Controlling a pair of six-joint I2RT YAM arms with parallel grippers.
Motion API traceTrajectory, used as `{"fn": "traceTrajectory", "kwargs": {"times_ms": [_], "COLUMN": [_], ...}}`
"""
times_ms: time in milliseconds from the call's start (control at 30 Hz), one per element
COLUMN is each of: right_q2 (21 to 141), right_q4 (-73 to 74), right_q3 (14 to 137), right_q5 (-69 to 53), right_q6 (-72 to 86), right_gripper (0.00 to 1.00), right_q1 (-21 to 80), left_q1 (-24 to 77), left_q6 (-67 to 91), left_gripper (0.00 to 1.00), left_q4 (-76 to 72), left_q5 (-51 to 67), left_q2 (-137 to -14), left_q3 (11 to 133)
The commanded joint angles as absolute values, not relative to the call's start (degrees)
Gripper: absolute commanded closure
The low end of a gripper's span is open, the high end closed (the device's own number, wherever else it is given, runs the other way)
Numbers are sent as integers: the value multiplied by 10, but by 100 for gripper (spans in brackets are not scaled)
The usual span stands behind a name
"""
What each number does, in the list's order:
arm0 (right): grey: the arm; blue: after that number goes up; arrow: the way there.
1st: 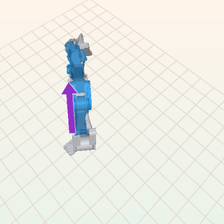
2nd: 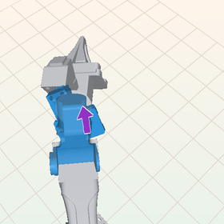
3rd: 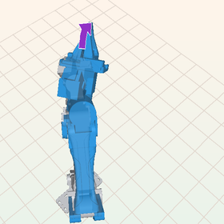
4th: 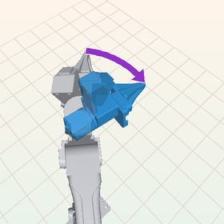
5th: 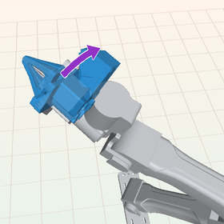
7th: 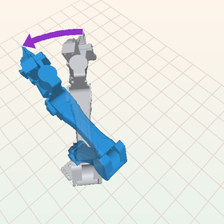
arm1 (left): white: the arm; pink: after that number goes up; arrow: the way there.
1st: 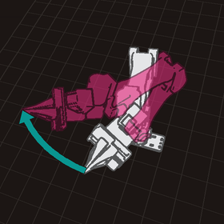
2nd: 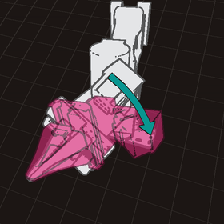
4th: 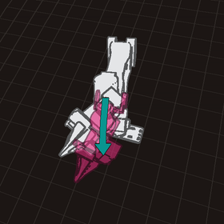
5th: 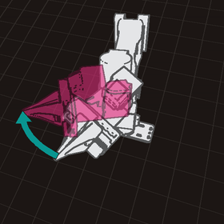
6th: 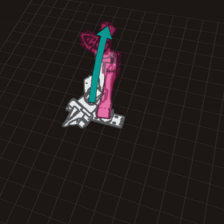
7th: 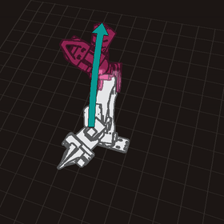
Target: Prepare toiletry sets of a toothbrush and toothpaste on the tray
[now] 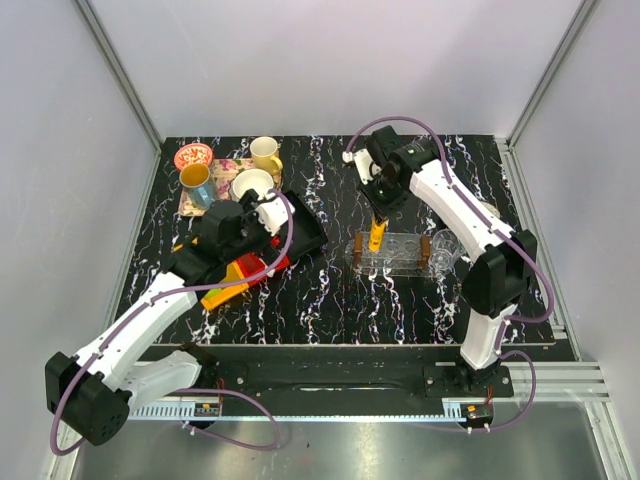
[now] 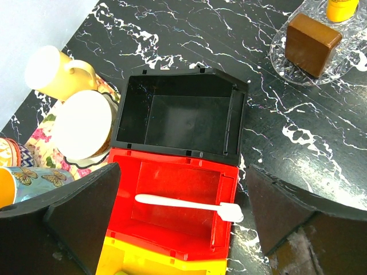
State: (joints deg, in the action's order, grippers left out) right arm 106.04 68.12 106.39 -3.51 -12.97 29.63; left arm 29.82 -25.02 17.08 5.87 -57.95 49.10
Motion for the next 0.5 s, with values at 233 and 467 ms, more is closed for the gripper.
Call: {"fn": "traceTrajectory", "kwargs": {"times_ms": [233,467], "right_q2": [1062,1056], "right_q4": [648,632], "right_q3": [1050,1031], "right_q5": [-18,-9], "right_q6": [-122,-123], "right_gripper": [100,100], "right_q1": [306,308], "left_q1": [292,289], "left_q6": [-243,-240], "left_gripper": [4,4], "left_q4": [144,141], "left_q5": [68,68], "left_q2": [-567,-567], "left_q3": [485,485]}}
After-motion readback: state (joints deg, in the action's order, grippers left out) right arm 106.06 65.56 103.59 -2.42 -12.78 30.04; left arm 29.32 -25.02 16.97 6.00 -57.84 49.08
